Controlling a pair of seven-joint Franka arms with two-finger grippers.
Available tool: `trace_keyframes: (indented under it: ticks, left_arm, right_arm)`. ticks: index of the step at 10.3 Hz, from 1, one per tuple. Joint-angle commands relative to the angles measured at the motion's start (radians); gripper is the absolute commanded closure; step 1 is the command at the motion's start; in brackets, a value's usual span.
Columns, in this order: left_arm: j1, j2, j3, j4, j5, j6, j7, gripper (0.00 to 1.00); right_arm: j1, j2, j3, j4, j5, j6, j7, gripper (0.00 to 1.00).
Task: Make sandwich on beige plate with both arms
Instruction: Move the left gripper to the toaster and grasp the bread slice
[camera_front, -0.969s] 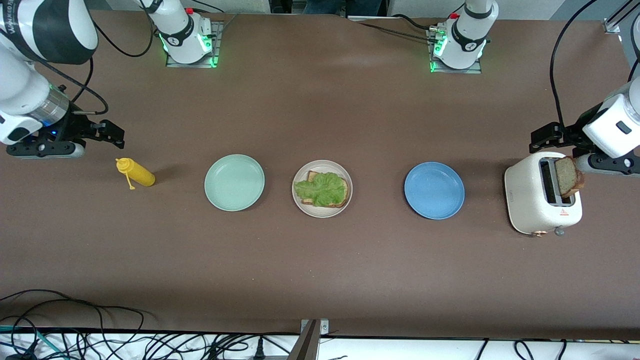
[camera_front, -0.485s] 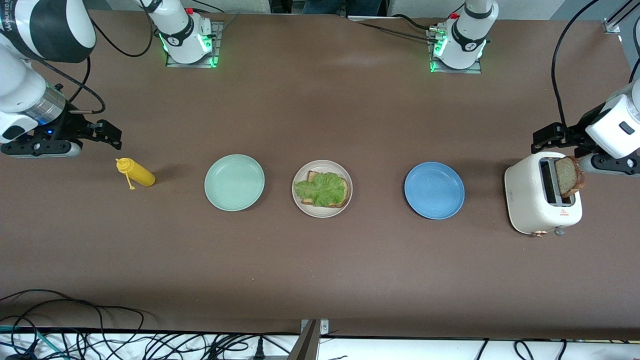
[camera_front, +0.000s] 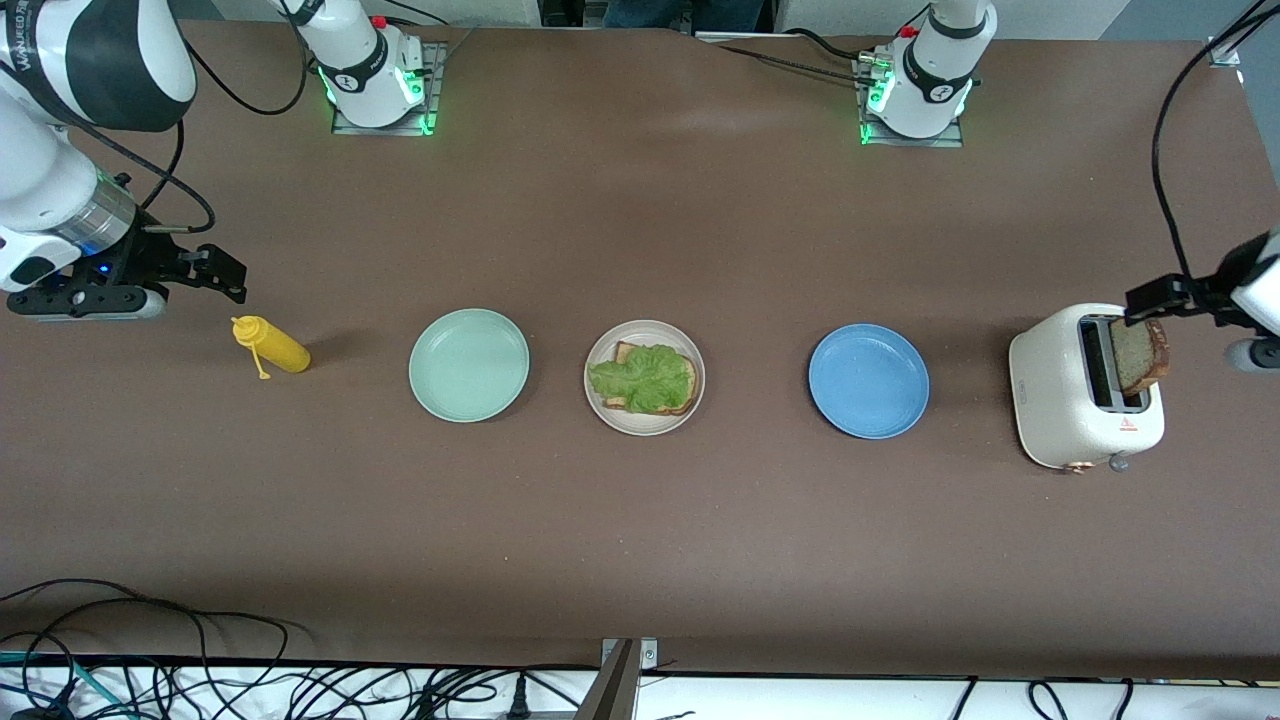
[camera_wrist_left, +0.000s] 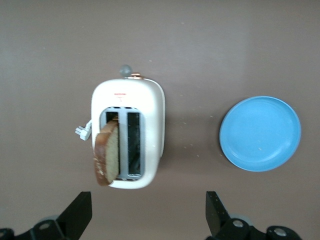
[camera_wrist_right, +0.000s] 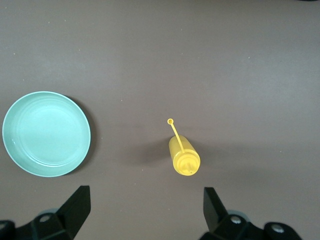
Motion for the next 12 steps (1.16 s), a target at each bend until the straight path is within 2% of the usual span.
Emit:
trace_keyframes:
  ticks: [1, 4, 6, 8, 9, 10, 11, 12]
  left_arm:
    - [0.075, 0.02, -0.01, -0.089, 0.028, 0.13, 0.129, 0.0]
    - [0.164, 0.006, -0.011, -0.301, 0.029, 0.337, 0.179, 0.0]
    - [0.185, -0.052, -0.013, -0.433, 0.029, 0.425, 0.179, 0.0]
    - [0.199, -0.056, -0.013, -0.482, 0.028, 0.476, 0.179, 0.0]
    - [0.201, -0.054, -0.013, -0.486, 0.028, 0.479, 0.181, 0.15]
    - [0.201, -0.051, -0.013, -0.499, 0.028, 0.477, 0.181, 0.44]
    - [0.201, -0.048, -0.013, -0.499, 0.026, 0.467, 0.179, 0.95]
    - [0.201, -0.048, -0.013, -0.493, 0.026, 0.462, 0.176, 1.0]
  right_arm:
    - [-0.018, 0.005, 0.017, 0.023, 0.002, -0.002, 0.008, 0.0]
    - [-0.015, 0.021, 0.019, 0.092, 0.0, -0.051, -0.001, 0.0]
    - [-0.021, 0.021, 0.014, 0.156, 0.002, -0.085, -0.007, 0.0]
    - [-0.015, 0.034, 0.016, 0.158, 0.0, -0.085, -0.004, 0.0]
    - [-0.015, 0.034, 0.016, 0.156, 0.0, -0.085, -0.009, 0.0]
    - [-0.012, 0.035, 0.019, 0.155, 0.0, -0.085, -0.009, 0.0]
    - [-0.011, 0.035, 0.022, 0.155, -0.001, -0.087, -0.009, 0.0]
    - [-0.011, 0.035, 0.022, 0.153, 0.0, -0.099, -0.01, 0.0]
